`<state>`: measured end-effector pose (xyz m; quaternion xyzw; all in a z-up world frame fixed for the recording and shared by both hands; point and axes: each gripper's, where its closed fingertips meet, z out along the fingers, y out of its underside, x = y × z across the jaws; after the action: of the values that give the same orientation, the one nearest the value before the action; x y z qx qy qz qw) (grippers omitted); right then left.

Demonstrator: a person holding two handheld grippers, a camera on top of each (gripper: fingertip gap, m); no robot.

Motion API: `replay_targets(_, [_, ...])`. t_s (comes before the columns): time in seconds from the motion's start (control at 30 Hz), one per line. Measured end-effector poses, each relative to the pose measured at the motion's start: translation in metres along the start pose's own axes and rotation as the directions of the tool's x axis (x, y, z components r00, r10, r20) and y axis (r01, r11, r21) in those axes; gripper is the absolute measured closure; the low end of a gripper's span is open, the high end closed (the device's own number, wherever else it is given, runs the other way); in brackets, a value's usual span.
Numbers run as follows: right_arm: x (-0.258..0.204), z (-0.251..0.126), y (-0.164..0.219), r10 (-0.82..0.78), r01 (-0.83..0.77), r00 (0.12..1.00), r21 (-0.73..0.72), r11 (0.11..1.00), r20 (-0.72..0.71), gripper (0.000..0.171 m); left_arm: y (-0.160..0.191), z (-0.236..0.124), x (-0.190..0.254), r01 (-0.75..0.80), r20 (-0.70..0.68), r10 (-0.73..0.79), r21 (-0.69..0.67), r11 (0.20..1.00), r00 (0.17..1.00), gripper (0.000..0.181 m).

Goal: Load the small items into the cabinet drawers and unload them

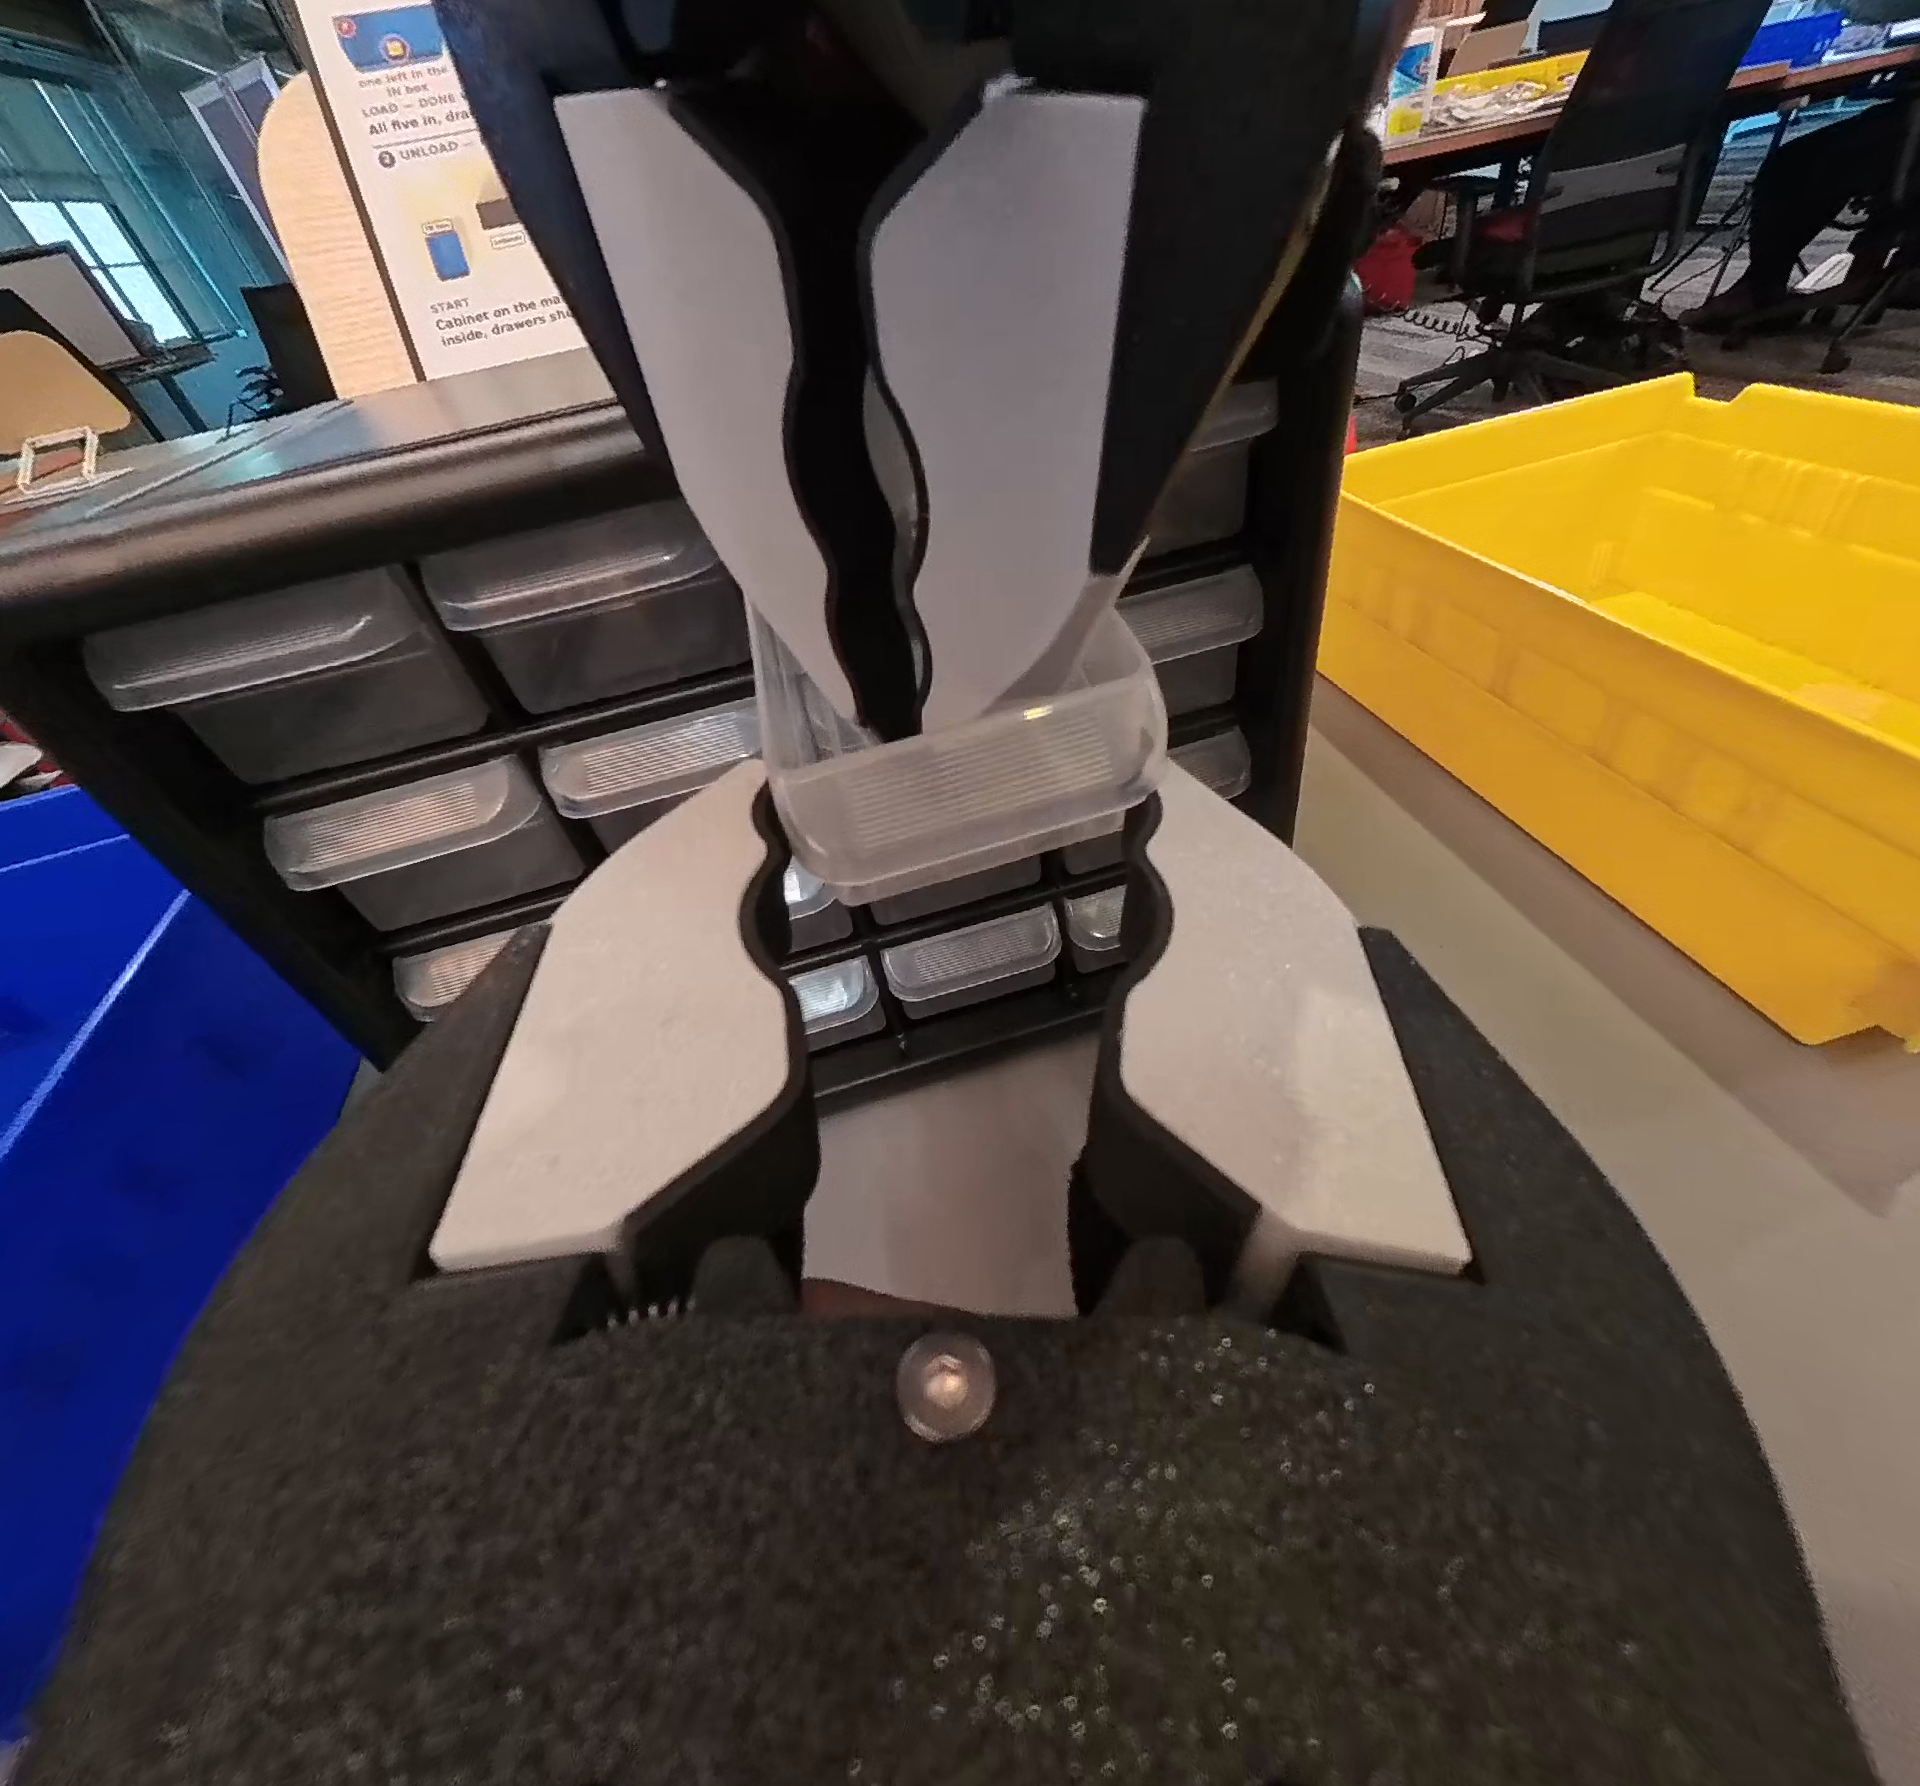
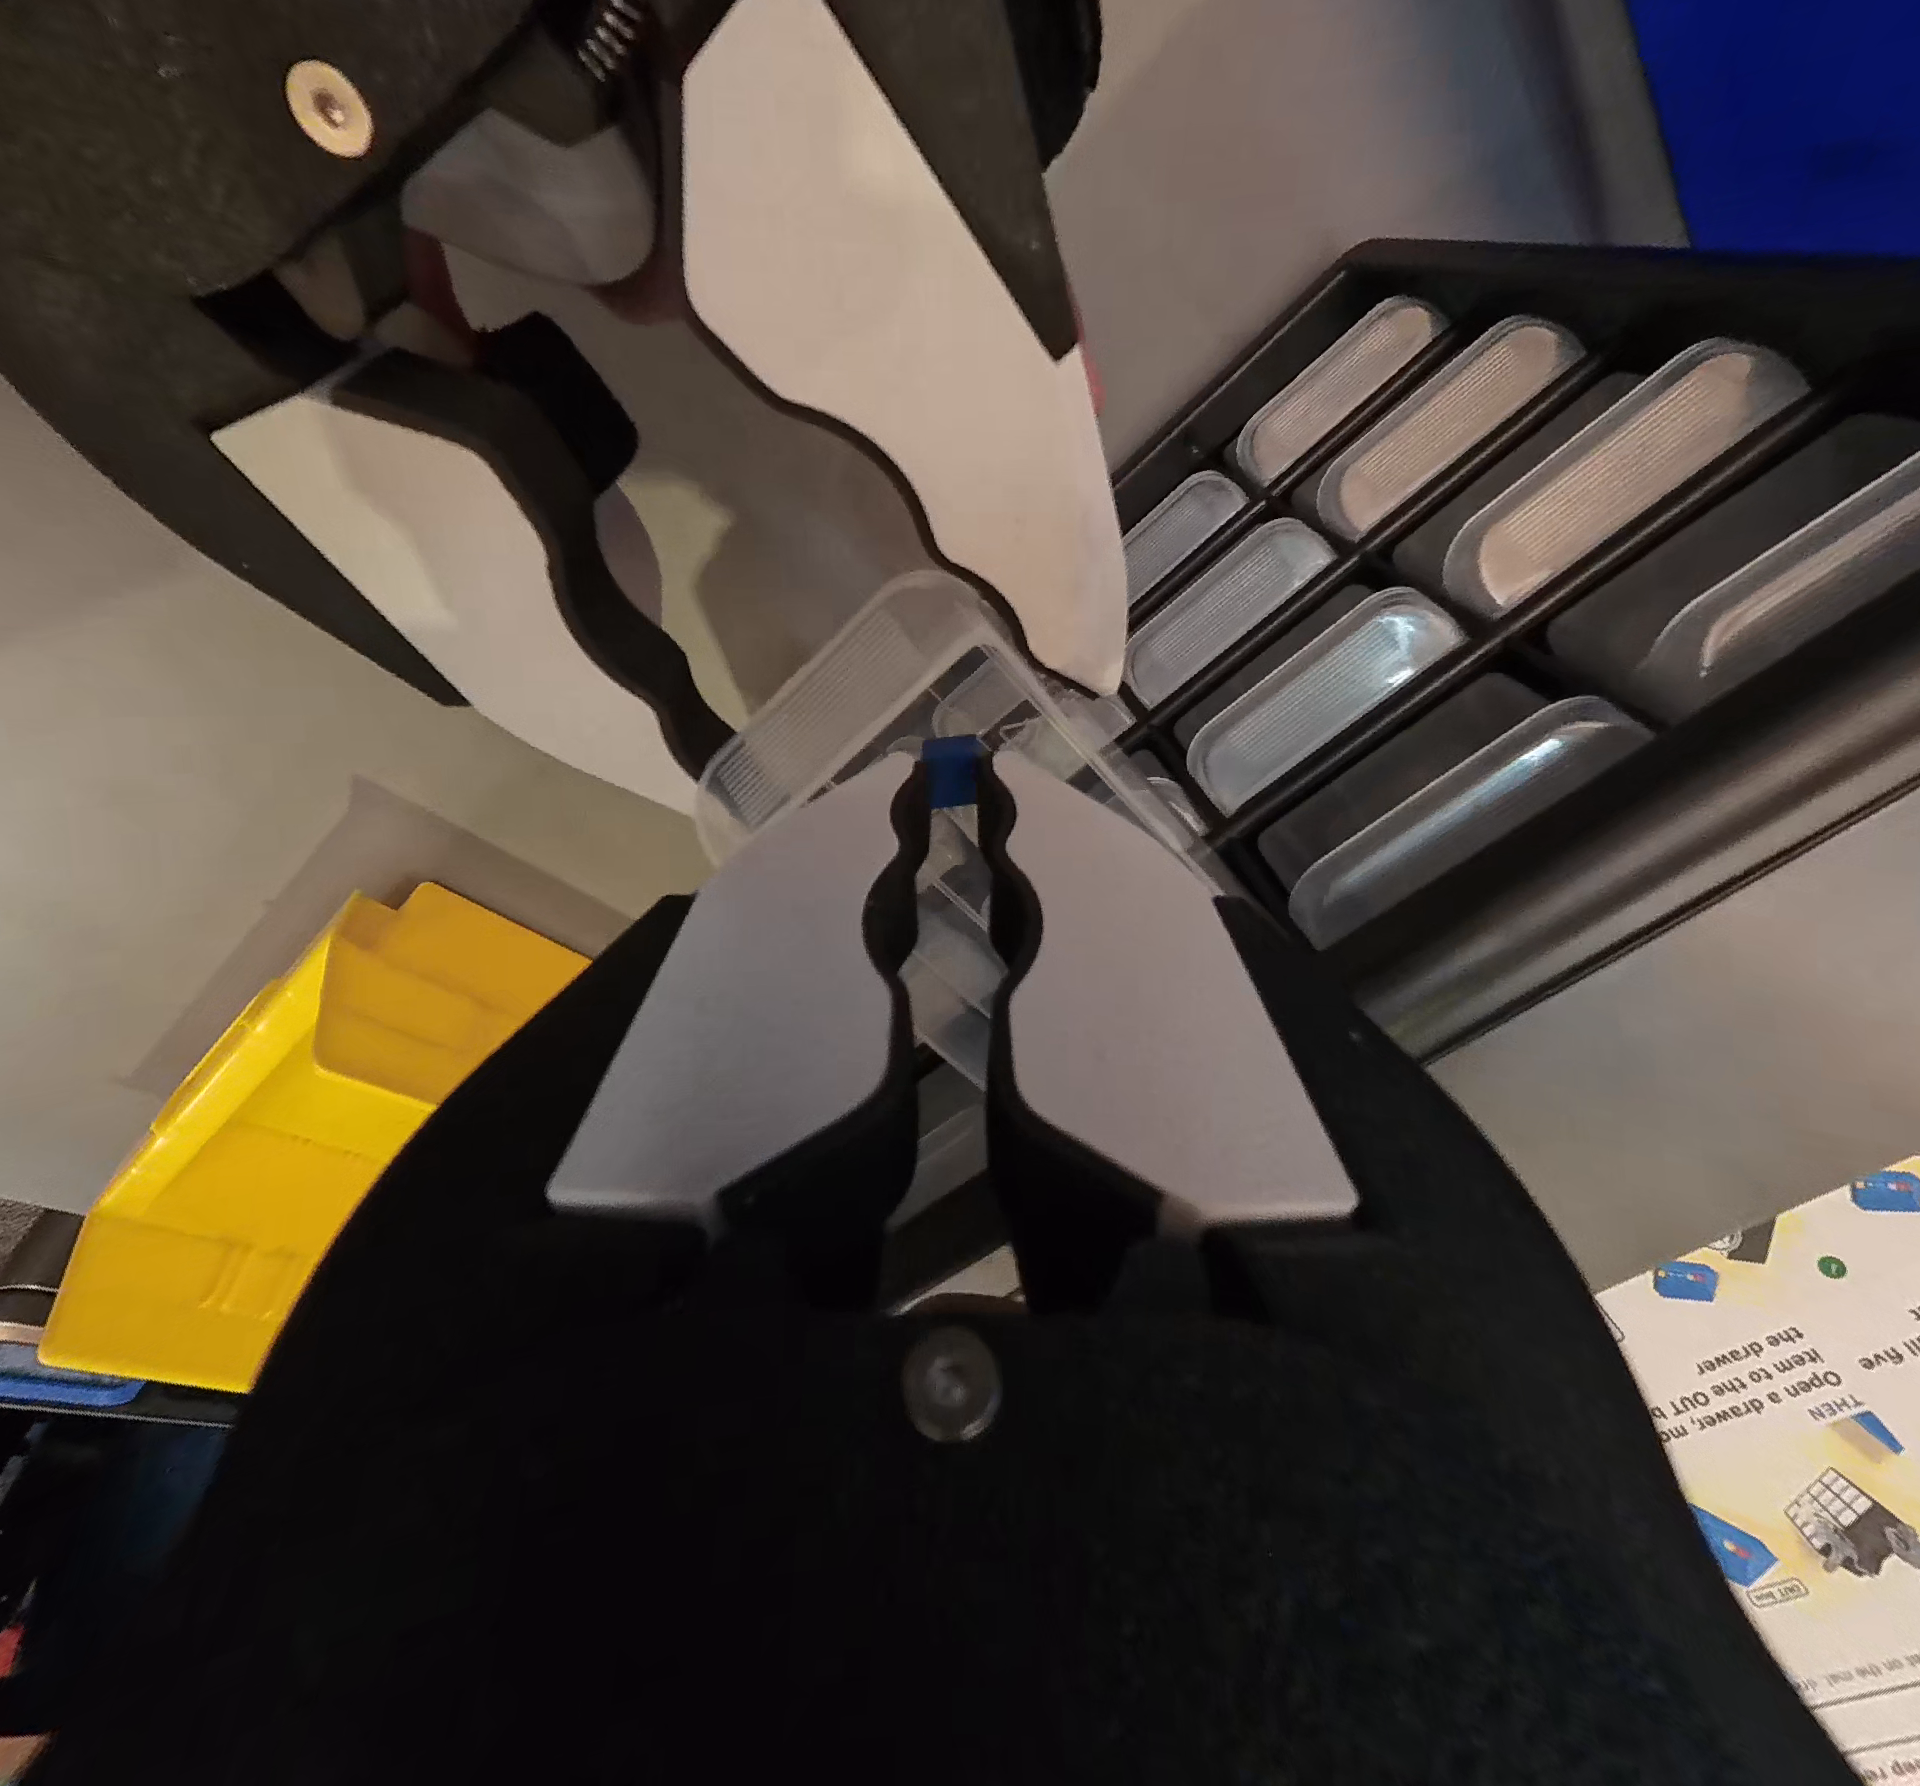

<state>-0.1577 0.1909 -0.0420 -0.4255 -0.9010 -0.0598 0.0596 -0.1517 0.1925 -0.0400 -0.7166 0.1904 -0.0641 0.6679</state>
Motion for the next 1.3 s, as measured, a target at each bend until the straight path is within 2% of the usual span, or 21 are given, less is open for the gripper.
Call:
replay_targets(0.17, [0.001, -0.001, 0.004, -0.010, 0.010, 1.000, -0.012, 1.000, -0.020, 0.171, 0.000, 0.000, 0.000, -0.003, -0.002, 0.003, 0.005, 1.000, 1.000, 0.120])
replay_targets(0.33, [0.000, -0.005, 0.003, -0.006, 0.006, 0.999, -0.002, 1.000, -0.031, 0.159, 0.000, 0.000, 0.000, -0.002, -0.003, 0.002, 0.004, 1.000, 1.000, 0.120])
replay_targets(0.47, [0.007, -0.004, 0.002, -0.042, 0.040, 0.996, -0.029, 0.999, -0.081, 0.156, 0.000, 0.000, 0.000, -0.002, -0.003, 0.002, 0.003, 1.000, 1.000, 0.120])
replay_targets(0.63, [0.006, -0.002, 0.000, -0.048, 0.046, 0.996, -0.035, 0.998, -0.071, 0.157, 0.000, 0.000, -0.001, 0.013, -0.008, -0.013, -0.002, 1.000, 1.000, 0.120])
replay_targets(0.83, [0.004, 0.003, 0.005, -0.046, 0.040, 0.998, -0.125, 0.991, -0.041, 0.161, 0.000, 0.000, 0.001, 0.010, -0.006, -0.010, -0.003, 1.000, 1.000, 0.121])
replay_targets(1.03, [0.002, 0.004, 0.003, -0.018, 0.016, 1.000, -0.091, 0.996, -0.025, 0.161, 0.001, -0.001, 0.001, 0.003, -0.006, -0.003, -0.010, 1.000, 1.000, 0.121])
replay_targets(1.3, [0.006, -0.006, 0.010, 0.012, -0.019, 0.994, -0.065, 0.998, -0.109, 0.161, 0.001, -0.001, 0.001, -0.001, -0.010, 0.001, 0.005, 1.000, 1.000, 0.121])
